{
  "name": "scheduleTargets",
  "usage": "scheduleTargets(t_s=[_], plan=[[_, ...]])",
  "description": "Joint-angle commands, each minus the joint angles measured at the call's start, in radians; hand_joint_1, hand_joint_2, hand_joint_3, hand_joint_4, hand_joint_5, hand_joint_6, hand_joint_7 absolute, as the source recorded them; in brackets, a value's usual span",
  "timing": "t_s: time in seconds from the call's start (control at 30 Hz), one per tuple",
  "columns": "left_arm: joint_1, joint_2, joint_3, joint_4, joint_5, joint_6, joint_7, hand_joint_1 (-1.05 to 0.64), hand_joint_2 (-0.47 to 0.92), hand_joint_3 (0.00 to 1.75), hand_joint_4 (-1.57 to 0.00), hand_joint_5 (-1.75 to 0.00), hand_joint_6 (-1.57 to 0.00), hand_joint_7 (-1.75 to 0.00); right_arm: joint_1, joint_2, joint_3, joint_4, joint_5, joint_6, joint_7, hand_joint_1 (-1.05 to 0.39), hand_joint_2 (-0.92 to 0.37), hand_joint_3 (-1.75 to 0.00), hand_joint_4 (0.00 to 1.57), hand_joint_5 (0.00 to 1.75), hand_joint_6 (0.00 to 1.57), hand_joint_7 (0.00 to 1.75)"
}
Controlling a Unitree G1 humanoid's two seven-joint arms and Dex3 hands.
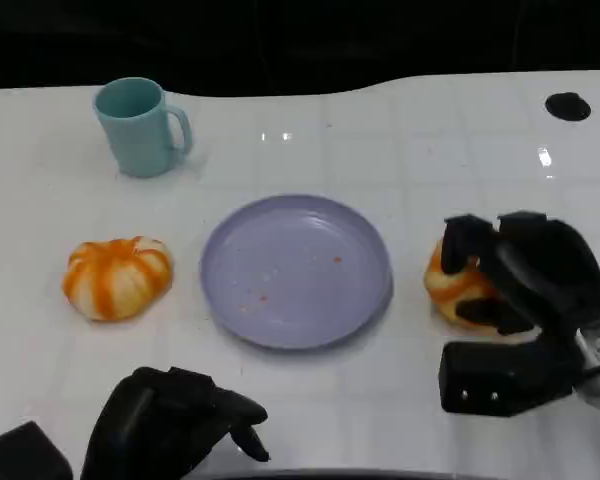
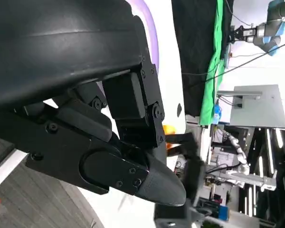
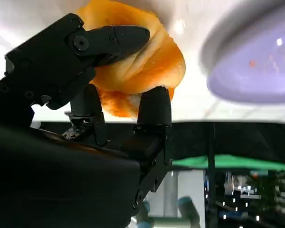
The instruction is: Grasp the bread from the table and place it into the plate.
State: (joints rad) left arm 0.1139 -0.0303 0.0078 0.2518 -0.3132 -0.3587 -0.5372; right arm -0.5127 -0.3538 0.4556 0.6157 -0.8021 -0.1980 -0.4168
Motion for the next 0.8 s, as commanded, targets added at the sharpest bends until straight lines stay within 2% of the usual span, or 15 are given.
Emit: scheduleTargets(t_s=[0.03,0.13,0.27,0.4,0.5,0.63,0.8], plan=[[0.006,0.014,0.007,0.001,0.009,-0.007,0.009,-0.98,0.92,0.01,-1.14,-1.06,-1.51,-0.1,-0.007,-0.014,-0.04,-0.058,0.028,-0.01,0.001,-0.12,-0.45,-0.99,0.92,1.75,0.66,1.75],[0.006,0.012,0.006,0.005,0.01,-0.011,0.007,-0.98,0.92,0.02,-1.14,-1.06,-1.51,-0.1,-0.017,-0.007,-0.053,-0.085,0.035,-0.022,-0.006,-0.12,-0.35,-1.09,0.95,1.75,0.68,1.75],[0.004,0.011,0.005,0.009,0.007,-0.012,0.003,-0.98,0.92,0.01,-1.13,-1.06,-1.51,-0.1,-0.028,0.005,-0.062,-0.117,0.042,-0.024,0.008,-0.13,-0.33,-1.16,0.95,1.75,0.69,1.75],[0.003,0.011,0.003,0.007,0.009,-0.008,0.005,-0.97,0.92,0.01,-1.12,-1.07,-1.5,-0.11,-0.05,0.028,-0.067,-0.119,0.074,-0.078,0.025,-0.11,-0.33,-1.23,0.96,1.75,0.71,1.75],[0.003,0.01,0.001,0.005,0.013,-0.006,0.01,-0.98,0.92,0.01,-1.12,-1.07,-1.51,-0.11,-0.082,0.075,-0.06,-0.095,0.119,-0.115,0.08,-0.14,-0.3,-1.3,0.98,1.75,0.73,1.75],[0.004,0.008,0.0,0.005,0.013,-0.008,0.011,-0.98,0.92,0.0,-1.12,-1.08,-1.51,-0.11,-0.111,0.133,-0.053,-0.07,0.149,-0.131,0.129,-0.14,-0.28,-1.31,0.99,1.75,0.73,1.75],[0.009,0.009,-0.003,0.003,0.022,-0.016,0.015,-0.98,0.92,0.01,-1.12,-1.08,-1.5,-0.12,-0.157,0.198,-0.035,0.013,0.149,-0.17,0.125,-0.14,-0.29,-1.33,0.98,1.75,0.75,1.75]])
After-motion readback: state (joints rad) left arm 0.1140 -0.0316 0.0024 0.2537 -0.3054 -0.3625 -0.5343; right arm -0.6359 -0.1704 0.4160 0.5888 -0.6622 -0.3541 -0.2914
